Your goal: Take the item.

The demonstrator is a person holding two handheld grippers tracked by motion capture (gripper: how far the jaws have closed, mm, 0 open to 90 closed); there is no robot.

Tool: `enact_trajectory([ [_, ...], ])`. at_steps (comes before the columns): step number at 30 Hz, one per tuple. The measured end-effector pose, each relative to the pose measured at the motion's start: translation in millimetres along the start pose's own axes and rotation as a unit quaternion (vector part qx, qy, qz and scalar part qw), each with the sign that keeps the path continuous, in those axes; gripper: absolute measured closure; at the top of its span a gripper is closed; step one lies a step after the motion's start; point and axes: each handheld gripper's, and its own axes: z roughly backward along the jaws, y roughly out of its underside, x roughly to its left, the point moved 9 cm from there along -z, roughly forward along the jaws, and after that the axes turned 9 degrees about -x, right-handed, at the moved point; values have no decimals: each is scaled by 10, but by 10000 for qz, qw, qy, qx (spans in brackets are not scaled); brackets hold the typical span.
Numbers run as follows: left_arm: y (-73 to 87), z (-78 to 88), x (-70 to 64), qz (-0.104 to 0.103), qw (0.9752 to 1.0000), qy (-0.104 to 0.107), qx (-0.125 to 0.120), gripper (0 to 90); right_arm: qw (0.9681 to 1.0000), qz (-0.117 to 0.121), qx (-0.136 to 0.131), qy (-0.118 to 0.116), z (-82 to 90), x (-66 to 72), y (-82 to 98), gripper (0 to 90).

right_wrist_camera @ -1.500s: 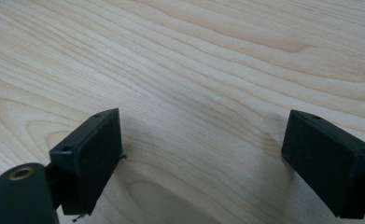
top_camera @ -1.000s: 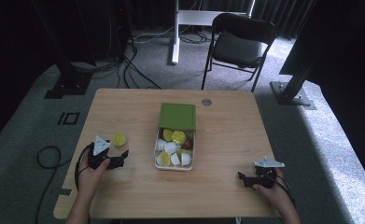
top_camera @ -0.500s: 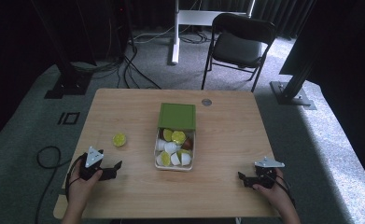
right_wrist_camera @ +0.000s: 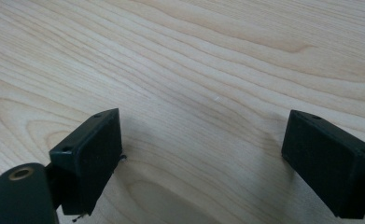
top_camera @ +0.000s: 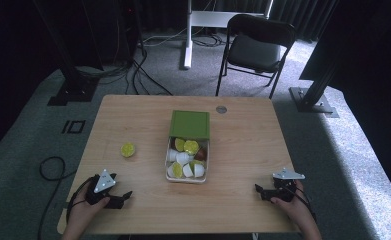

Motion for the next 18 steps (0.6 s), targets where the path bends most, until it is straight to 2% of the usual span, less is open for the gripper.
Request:
enact_trajectory([
  [3,8,8,-65,-150,9997,209,12,101,10000,-1,0,0,0,0,0,118],
  [7,26,33,-124,-424,9979,476,102,101,10000,-3,1,1,0,0,0,118],
  [13,54,26,-135,-433,9974,573,82,101,10000,-1,0,-1,0,0,0,118],
  [18,54,20,-140,-521,9956,771,88,101,10000,-3,1,0,0,0,0,118],
])
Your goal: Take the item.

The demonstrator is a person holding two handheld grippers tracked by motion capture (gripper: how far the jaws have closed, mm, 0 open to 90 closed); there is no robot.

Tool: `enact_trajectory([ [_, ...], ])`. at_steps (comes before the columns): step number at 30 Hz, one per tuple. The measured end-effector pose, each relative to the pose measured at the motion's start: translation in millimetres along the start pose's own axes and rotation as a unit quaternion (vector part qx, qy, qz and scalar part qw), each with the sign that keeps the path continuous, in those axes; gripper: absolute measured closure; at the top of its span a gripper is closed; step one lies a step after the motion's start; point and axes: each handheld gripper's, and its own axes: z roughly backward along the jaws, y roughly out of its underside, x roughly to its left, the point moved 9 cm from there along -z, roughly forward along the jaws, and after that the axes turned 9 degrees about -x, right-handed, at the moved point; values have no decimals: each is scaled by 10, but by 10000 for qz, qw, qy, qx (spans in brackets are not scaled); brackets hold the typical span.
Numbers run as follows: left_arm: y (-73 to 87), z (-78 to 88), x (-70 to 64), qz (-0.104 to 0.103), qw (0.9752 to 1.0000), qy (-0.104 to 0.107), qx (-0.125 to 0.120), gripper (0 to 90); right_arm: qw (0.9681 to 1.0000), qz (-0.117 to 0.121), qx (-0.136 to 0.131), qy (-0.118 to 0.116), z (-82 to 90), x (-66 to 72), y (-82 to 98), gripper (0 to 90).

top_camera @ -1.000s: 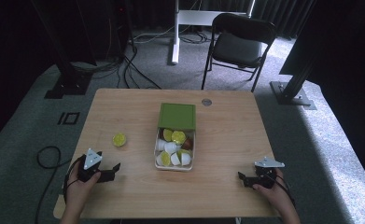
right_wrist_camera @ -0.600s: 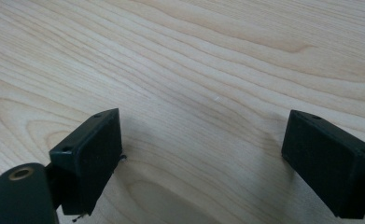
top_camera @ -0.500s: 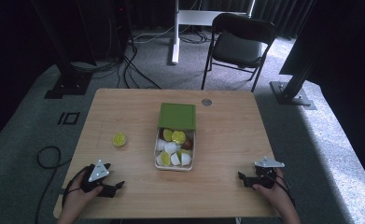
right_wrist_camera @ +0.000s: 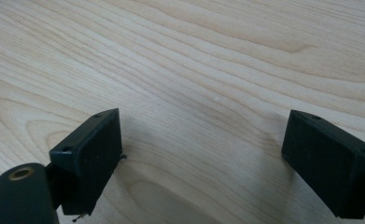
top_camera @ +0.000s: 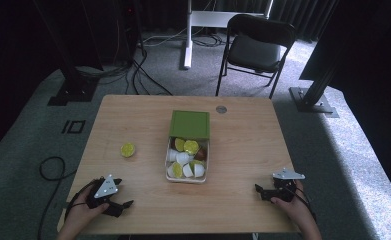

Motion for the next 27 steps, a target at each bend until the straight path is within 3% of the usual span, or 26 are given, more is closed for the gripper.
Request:
enact_trajectory([
  [7,12,-19,-1,136,9993,339,100,101,10000,2,0,-1,0,0,0,118],
  [8,12,-19,-1,136,9993,339,100,100,10000,2,0,-1,0,0,0,118],
  [9,21,-22,1,312,9988,360,143,100,10000,2,-1,-1,0,0,0,118],
  [27,21,-23,0,316,9988,356,136,99,10000,-1,1,-3,0,0,0,118],
])
